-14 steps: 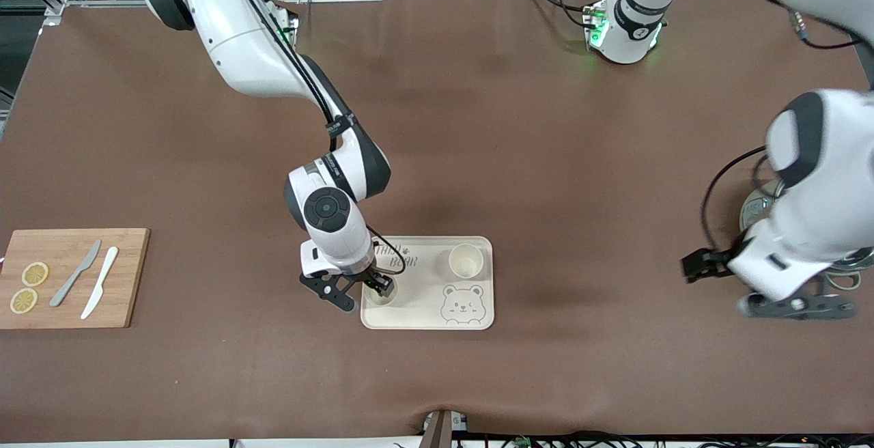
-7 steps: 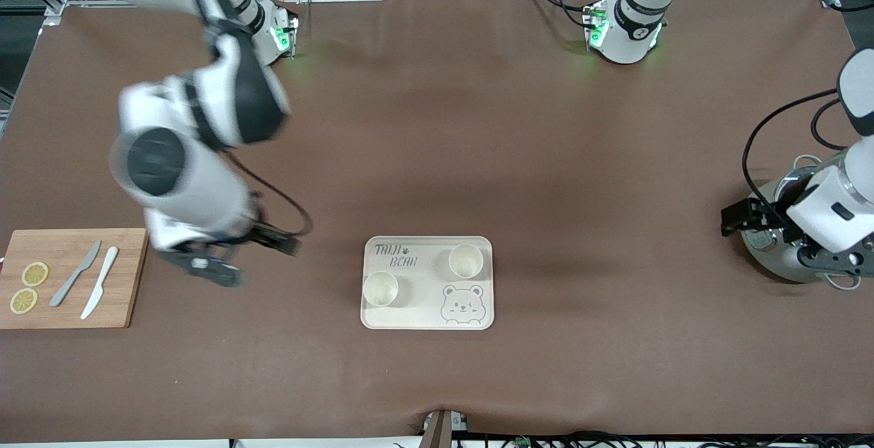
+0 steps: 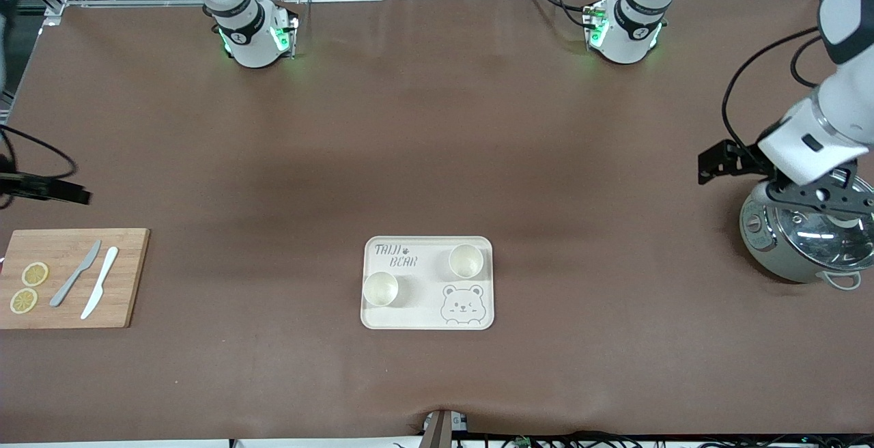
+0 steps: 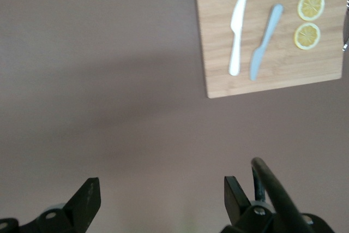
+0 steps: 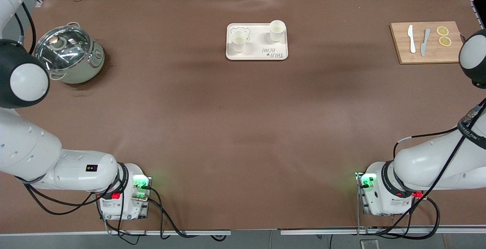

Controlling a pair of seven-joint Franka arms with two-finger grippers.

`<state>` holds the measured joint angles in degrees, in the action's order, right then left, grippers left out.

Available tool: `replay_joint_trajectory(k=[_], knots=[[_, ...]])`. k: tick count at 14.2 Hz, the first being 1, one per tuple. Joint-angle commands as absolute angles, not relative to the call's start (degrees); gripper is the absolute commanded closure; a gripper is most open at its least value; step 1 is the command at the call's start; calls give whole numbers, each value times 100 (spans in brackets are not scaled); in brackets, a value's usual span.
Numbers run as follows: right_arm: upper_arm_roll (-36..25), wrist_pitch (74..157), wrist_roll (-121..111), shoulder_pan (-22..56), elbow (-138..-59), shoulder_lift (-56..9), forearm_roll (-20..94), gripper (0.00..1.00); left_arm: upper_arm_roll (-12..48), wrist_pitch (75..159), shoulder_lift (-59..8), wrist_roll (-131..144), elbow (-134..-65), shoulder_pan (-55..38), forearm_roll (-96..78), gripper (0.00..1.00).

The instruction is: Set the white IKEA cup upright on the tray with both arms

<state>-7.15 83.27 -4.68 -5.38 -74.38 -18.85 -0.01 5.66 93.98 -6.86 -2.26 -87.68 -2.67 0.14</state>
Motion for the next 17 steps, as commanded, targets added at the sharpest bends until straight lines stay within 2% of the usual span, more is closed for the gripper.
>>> replay_joint_trajectory(k=[1,11,13,17], knots=[[-554,8550,-580,-755,-7786,-1846,-9,0,501,9483,-387,-211,-9141,-456,-97,0],[-554,10739,-747,-932,-10009,-959,-9,0,448,9439,-448,-202,-9141,-554,-26,0],[-545,10846,-738,-932,-10107,-906,0,0,448,9457,-466,-202,-9141,-545,-35,0],[-527,10793,-476,-783,-10107,-861,772,0,448,9510,-536,-193,-9088,-510,-70,0]])
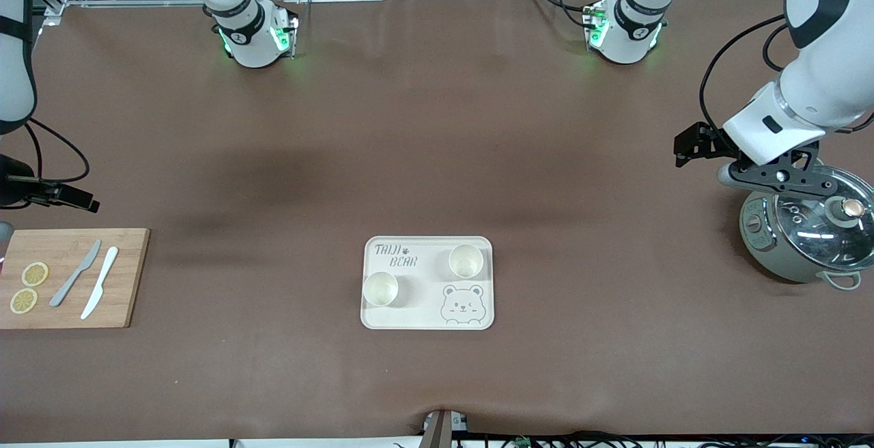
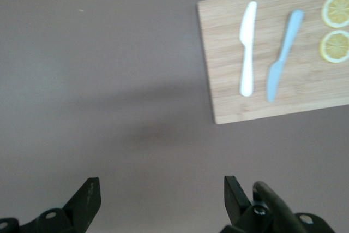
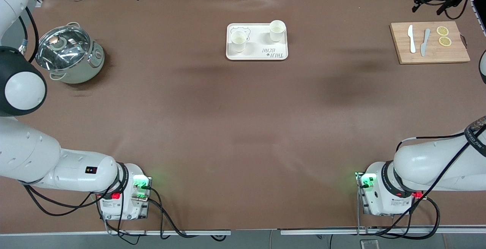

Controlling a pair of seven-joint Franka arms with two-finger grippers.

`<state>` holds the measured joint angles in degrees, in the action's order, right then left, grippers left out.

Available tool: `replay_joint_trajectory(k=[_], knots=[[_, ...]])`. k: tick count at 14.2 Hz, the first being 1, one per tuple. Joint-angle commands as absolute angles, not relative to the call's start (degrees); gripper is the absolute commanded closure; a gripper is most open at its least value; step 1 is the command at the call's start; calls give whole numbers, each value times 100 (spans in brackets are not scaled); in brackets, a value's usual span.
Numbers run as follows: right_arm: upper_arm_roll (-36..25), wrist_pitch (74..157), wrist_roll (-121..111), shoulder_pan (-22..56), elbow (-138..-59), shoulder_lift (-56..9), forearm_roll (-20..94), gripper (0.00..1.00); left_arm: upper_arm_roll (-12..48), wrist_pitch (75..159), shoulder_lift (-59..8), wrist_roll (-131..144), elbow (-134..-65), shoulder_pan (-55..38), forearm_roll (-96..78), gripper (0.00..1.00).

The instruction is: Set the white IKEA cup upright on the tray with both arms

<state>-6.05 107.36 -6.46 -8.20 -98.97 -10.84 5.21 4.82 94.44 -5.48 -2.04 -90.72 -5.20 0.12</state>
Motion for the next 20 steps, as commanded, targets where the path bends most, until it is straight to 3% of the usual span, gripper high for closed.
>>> replay_joint_trajectory(k=[1,5,10,13,16,20], knots=[[-527,10793,-179,-643,-10107,-861,782,0,440,9510,-527,-202,-9079,-510,-79,0],[-536,10645,430,-37,-10212,-433,651,0,439,9510,-527,-220,-9044,-501,-70,0],[-458,10389,879,615,-11074,1141,-105,0,439,9510,-536,-211,-8965,-492,-79,0],[-282,10021,1019,615,-11004,1440,-114,0,439,9510,-545,-211,-8965,-492,-79,0],[-141,9144,1063,606,-10005,1407,-114,0,439,9510,-545,-202,-8965,-492,-79,0],[-140,9044,1063,484,-9625,1188,-132,0,439,9510,-571,-202,-8965,-492,-79,0]])
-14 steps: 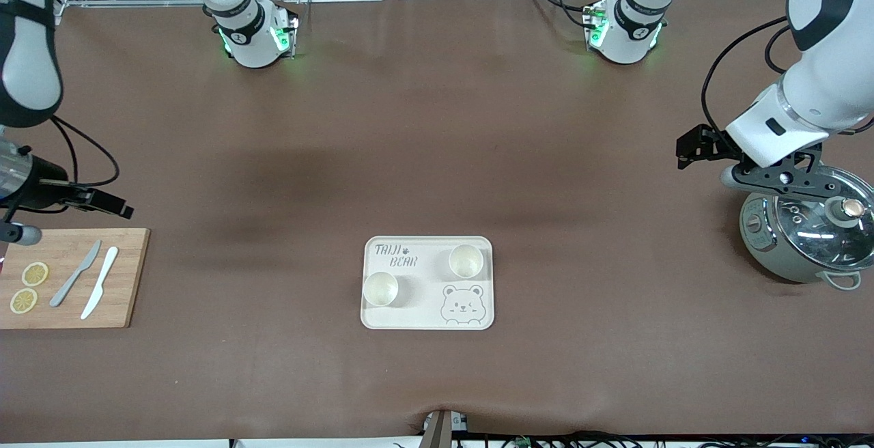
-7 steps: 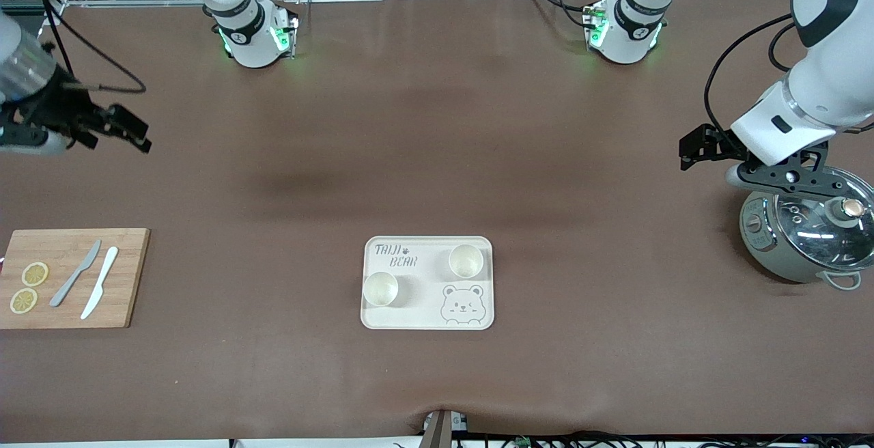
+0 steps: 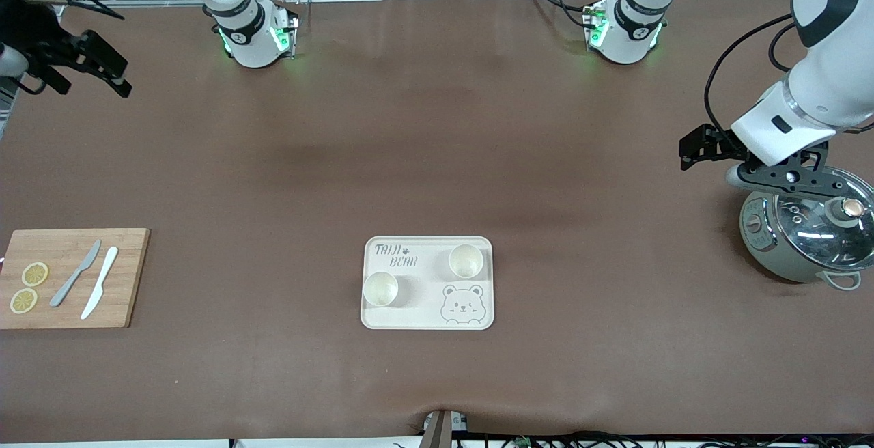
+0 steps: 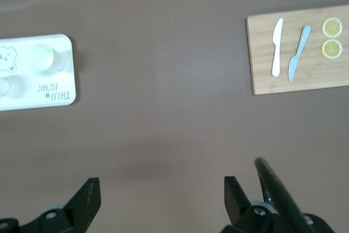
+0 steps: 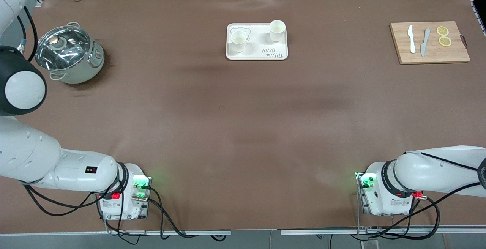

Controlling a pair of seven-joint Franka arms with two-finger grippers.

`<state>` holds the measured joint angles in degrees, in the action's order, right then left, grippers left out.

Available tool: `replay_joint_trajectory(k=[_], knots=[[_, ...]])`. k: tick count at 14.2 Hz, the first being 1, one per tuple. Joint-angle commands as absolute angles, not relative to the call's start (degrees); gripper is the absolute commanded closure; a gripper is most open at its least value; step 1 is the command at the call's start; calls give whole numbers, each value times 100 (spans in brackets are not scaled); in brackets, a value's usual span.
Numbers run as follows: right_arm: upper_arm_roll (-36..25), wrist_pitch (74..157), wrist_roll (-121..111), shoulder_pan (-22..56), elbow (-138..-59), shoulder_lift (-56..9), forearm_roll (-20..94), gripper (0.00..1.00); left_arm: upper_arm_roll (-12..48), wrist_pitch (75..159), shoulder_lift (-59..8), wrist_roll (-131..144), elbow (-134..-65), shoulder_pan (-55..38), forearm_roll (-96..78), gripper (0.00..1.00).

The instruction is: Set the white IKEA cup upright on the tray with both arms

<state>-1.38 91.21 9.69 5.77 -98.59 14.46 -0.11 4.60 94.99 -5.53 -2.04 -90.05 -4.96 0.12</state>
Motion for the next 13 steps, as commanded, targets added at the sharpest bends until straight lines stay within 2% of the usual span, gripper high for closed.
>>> replay_joint_trajectory(k=[1,13], knots=[[-141,9000,1046,388,-9633,1065,-149,0,439,9510,-580,-202,-8965,-492,-79,0],[-114,8982,941,413,-9527,923,-343,0,439,9510,-624,-202,-8965,-492,-79,0]])
